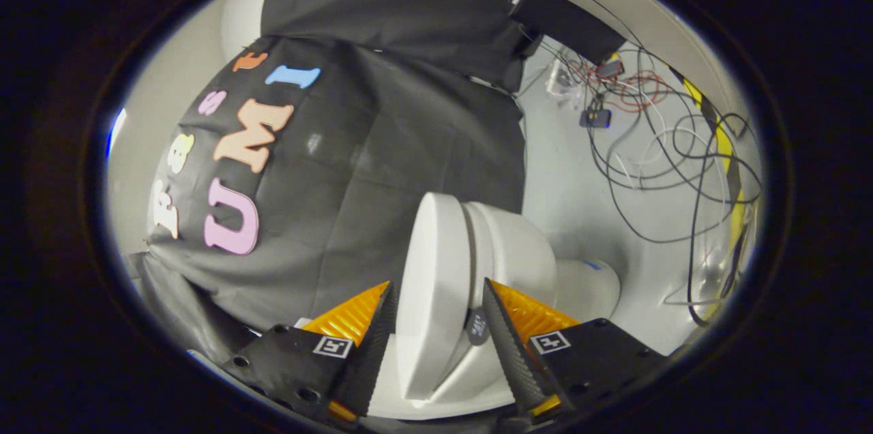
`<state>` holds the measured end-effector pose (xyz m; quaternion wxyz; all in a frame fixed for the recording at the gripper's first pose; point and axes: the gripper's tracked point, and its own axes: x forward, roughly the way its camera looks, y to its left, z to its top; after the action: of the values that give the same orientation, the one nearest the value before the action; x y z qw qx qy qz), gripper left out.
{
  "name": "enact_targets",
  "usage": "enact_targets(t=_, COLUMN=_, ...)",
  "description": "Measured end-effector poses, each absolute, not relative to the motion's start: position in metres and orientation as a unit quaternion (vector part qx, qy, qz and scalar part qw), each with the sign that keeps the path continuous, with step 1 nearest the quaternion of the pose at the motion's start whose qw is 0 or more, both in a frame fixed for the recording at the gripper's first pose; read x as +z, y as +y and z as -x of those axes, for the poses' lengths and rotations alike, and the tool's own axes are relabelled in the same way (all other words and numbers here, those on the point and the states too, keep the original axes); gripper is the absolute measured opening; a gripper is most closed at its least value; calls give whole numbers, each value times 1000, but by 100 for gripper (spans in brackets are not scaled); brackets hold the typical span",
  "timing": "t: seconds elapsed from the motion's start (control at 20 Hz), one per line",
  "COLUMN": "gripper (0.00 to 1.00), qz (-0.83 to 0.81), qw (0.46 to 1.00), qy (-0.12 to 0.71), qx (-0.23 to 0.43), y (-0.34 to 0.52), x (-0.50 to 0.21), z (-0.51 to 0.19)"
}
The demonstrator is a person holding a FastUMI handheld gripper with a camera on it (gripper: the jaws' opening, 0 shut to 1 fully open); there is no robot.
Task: Open the toilet lid.
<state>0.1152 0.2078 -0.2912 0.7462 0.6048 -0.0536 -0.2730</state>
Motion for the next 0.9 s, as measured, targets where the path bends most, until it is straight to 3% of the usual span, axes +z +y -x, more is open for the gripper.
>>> enact_targets(t=0.1, gripper=79, qz=-617, qw=738, qy=-30, qx=-271, y=217, x=-305, z=-120)
enact_targets(t=0.2, gripper=72, qz=-626, qw=733, qy=-8, qx=-266, y=225, x=-313, z=-129)
enact_targets(t=0.4, gripper=68, qz=-655, qw=713, qy=-21, qx=-250, y=226, x=-312, z=-139)
enact_targets(t=0.6, gripper=46, qz=-663, qw=705, qy=-9, qx=-250, y=227, x=-320, z=-143)
enact_targets(t=0.9, gripper=43, qz=-635, qw=726, qy=4, qx=-262, y=232, x=-312, z=-143)
